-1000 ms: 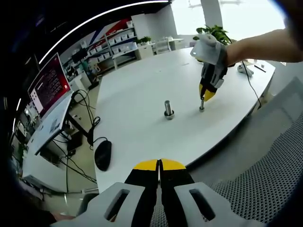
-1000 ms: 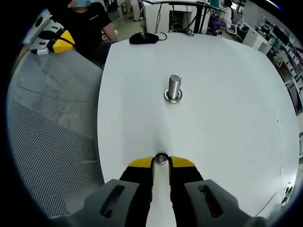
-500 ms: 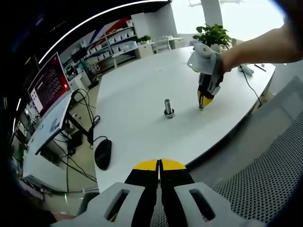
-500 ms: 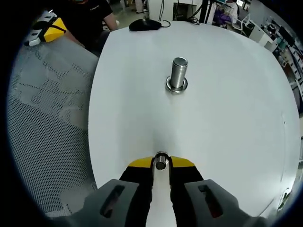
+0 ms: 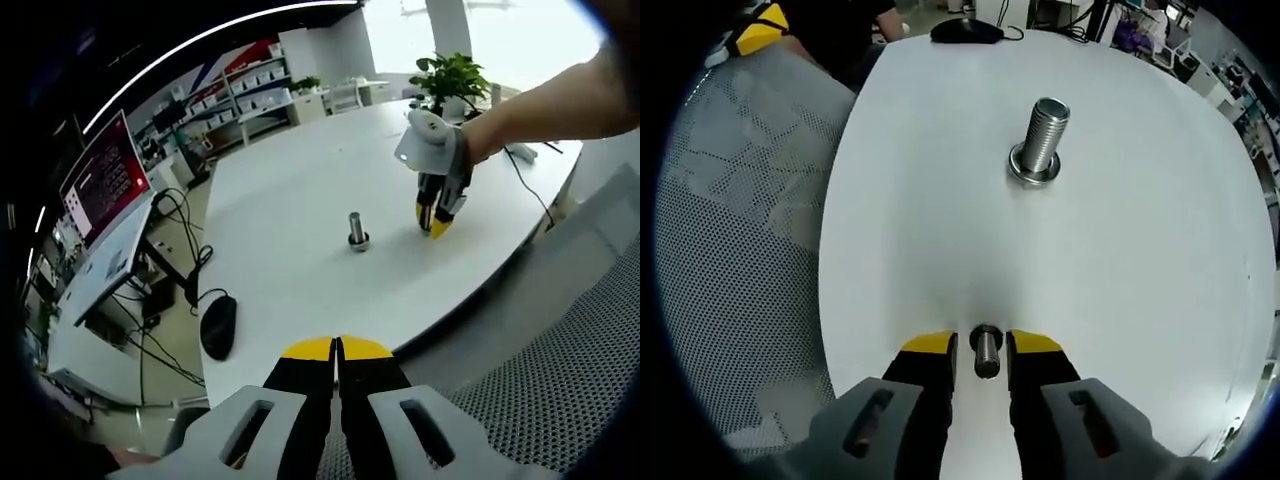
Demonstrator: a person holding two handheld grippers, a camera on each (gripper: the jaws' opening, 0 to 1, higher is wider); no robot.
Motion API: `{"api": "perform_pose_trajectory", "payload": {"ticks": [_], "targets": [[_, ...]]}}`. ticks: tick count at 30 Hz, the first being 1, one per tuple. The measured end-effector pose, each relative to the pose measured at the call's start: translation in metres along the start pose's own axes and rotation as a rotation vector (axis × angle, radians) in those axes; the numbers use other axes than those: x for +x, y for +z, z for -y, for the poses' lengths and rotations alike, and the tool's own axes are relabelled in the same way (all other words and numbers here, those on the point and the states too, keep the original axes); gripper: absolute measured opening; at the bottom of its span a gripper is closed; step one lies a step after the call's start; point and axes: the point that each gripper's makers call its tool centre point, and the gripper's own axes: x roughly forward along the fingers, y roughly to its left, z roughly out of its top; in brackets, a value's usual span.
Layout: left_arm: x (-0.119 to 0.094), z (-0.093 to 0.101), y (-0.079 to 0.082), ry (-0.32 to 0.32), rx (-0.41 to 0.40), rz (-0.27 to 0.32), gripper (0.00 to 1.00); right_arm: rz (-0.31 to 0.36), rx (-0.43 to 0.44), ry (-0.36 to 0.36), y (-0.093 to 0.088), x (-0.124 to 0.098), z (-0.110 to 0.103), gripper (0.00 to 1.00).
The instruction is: Place the washer onto the threaded stud by aligning its center hole with the stud, sliding it down to the base, and recovering from edge contact or off-axis alignment until the washer reaches the visible bottom stop.
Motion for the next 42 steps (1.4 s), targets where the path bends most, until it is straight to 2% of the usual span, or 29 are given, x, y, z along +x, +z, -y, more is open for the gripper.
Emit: {"api": "perform_pose_trajectory", "payload": {"ticks": [2, 5, 9, 12, 14, 17, 20, 23, 26, 30, 34, 36, 38, 39, 42], "targets": [[0.000, 0.000, 0.000, 0.001, -0.001, 0.000, 0.00, -0.011, -0.010, -0.014, -0.001, 0.000, 0.002, 0.16], [0.000, 0.000, 0.001, -0.001, 0.001, 0.001, 0.00, -0.020, -0.016, -0.010, -0.001, 0.000, 0.004, 0.16], [0.001, 0.000, 0.001, -0.001, 0.001, 0.002, 0.00, -0.024, -0.019, -0.041, -0.003, 0.001, 0.013, 0.16], [0.000, 0.000, 0.001, -0.004, 0.003, 0.002, 0.00, 0.032, 0.027, -0.054, 0.005, -0.006, 0.017, 0.22], [0.001, 0.001, 0.001, -0.008, 0.006, 0.004, 0.00, 0.058, 0.056, -0.076, 0.007, -0.019, 0.017, 0.30], [0.000, 0.002, 0.002, -0.017, 0.012, 0.011, 0.00, 0.126, 0.094, -0.114, 0.009, -0.043, 0.018, 0.36], [0.000, 0.003, 0.003, -0.024, 0.018, 0.013, 0.00, 0.200, 0.173, -0.147, 0.008, -0.069, 0.017, 0.45], [0.000, 0.001, 0.005, -0.021, 0.016, 0.025, 0.00, 0.334, 0.290, -0.211, 0.003, -0.113, 0.010, 0.54], [0.000, 0.001, 0.007, -0.019, 0.015, 0.045, 0.00, 0.462, 0.428, -0.271, -0.010, -0.155, 0.001, 0.62], [-0.003, -0.001, 0.014, -0.009, 0.008, 0.092, 0.01, 0.591, 0.576, -0.335, -0.030, -0.196, -0.015, 0.69], [-0.004, -0.002, 0.018, -0.006, 0.014, 0.106, 0.01, 0.715, 0.711, -0.382, -0.047, -0.222, -0.033, 0.80], [-0.005, -0.002, 0.021, -0.009, 0.016, 0.125, 0.01, 0.765, 0.798, -0.428, -0.059, -0.231, -0.044, 0.89], [-0.005, -0.001, 0.021, -0.013, 0.021, 0.127, 0.01, 0.786, 0.842, -0.458, -0.067, -0.235, -0.054, 0.93], [-0.006, 0.000, 0.021, -0.015, 0.024, 0.128, 0.01, 0.785, 0.871, -0.490, -0.077, -0.236, -0.063, 0.94], [-0.006, 0.001, 0.023, -0.019, 0.029, 0.136, 0.01, 0.770, 0.912, -0.512, -0.088, -0.231, -0.080, 0.97]]}}
